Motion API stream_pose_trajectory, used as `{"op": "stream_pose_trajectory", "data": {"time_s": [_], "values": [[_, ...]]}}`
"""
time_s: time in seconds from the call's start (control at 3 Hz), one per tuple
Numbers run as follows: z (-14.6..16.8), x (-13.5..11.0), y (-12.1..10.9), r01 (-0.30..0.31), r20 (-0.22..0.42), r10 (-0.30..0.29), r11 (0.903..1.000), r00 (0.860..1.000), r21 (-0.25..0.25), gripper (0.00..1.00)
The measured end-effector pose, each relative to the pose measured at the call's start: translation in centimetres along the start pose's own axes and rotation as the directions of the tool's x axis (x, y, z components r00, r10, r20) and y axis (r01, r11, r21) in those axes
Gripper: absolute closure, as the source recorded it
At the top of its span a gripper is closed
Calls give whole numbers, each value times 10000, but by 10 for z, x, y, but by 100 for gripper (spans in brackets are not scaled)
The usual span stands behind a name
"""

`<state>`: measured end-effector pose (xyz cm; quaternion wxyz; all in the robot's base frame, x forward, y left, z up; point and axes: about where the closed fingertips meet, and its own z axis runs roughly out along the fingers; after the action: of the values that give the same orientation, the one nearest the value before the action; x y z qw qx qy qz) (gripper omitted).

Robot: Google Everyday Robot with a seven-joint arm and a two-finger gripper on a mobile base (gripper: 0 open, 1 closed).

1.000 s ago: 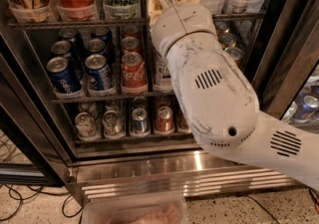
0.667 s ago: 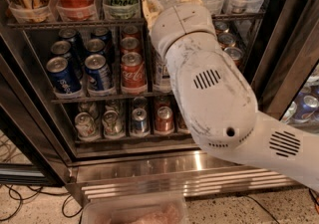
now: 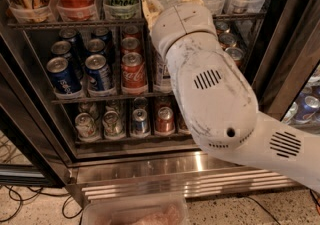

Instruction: Pick water bottle from top shelf of fridge

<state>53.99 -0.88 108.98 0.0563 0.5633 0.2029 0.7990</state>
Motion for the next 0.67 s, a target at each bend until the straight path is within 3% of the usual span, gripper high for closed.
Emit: {"op": "stream_pose_trajectory", "data": {"time_s": [0.33,0.67], "values": [[0,0,0,-2,6,2,10000,10000,-22,45],[3,-2,2,-56,12,57,9999,10000,-115,33]]}}
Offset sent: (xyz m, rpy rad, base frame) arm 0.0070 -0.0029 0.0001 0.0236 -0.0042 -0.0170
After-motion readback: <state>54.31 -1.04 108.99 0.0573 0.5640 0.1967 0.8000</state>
